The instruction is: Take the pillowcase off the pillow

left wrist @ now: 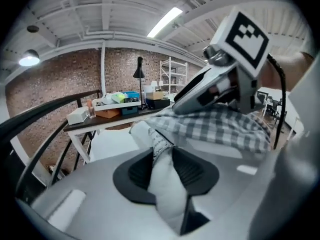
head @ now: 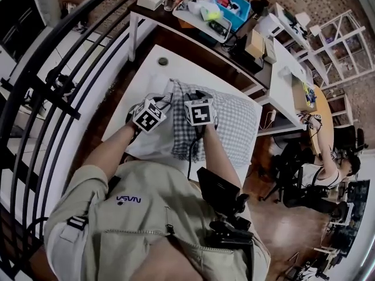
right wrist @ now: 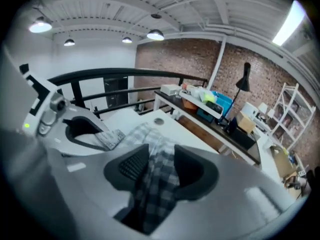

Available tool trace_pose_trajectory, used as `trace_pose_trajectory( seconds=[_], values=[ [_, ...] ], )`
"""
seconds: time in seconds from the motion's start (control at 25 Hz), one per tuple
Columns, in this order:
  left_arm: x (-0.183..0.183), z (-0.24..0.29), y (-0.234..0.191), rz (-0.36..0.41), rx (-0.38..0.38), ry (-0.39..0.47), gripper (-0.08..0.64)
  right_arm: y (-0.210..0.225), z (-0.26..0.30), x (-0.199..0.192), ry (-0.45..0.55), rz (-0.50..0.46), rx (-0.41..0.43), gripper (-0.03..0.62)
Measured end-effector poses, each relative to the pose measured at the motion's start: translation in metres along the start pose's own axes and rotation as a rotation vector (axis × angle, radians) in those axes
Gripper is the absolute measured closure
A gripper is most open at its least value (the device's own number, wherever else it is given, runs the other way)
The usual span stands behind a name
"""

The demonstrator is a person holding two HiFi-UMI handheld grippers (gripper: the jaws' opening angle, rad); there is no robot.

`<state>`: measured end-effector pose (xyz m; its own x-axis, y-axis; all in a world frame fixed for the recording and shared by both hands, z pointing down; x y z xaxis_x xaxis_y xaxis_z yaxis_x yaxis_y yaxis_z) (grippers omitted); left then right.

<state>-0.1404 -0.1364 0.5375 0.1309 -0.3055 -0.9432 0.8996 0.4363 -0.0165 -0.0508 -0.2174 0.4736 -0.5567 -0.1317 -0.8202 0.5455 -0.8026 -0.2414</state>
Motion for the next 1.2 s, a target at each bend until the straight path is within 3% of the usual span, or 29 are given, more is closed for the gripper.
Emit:
trace_pose_trajectory(
  seconds=[0.12,0.16,0.2,0.28,0.48,0.64,0.76,0.88,1.04,1.2],
  values=[
    [-0.001,-0.01,0.008,0.088,0.004,0.012,0.53,-0.008,0.009,0.0,-0.043,-0.059,0.013,0.447],
    [0.0,-0.015,0.009,0.105,0.009,0.026,0.54,-0.009,0.008,0.001,-0.043,-0.073,0.006,0.492],
    [0.002,-0.021,0.01,0.113,0.018,0.046,0.543,-0.008,0.006,0.003,-0.038,-0.085,-0.007,0.583],
    [0.011,-0.035,0.01,0.111,0.042,0.103,0.545,-0.001,-0.001,0.006,-0.013,-0.094,-0.048,0.583],
    [0.053,-0.085,0.01,0.105,0.08,0.299,0.545,0.065,-0.033,0.016,0.069,-0.04,-0.268,0.586],
    [0.06,-0.126,-0.013,-0.003,0.136,0.393,0.546,0.129,-0.066,-0.017,0.036,0.053,-0.45,0.588],
    [0.05,-0.137,-0.033,-0.024,0.153,0.35,0.546,0.154,-0.081,-0.061,0.005,0.192,-0.495,0.588],
    [0.04,-0.112,-0.041,-0.006,0.152,0.282,0.546,0.141,-0.079,-0.075,-0.024,0.154,-0.503,0.588],
    [0.024,-0.078,-0.05,0.033,0.194,0.206,0.54,0.126,-0.068,-0.085,-0.002,0.129,-0.439,0.584],
    [0.032,-0.085,-0.047,0.096,0.232,0.205,0.44,0.119,-0.088,-0.083,0.101,0.211,-0.435,0.526]
  ],
)
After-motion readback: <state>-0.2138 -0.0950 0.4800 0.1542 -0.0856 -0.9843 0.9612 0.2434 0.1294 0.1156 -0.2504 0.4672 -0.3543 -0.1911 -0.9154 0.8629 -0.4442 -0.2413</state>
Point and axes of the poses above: the fingertips, and each gripper's own axes: z forward along the fingers, y to its right, x out of its top, the point moved 6 cm from there along -z, backward along the fingers, and after that the axes turned 13 degrees about y, right-handed, at the moved point
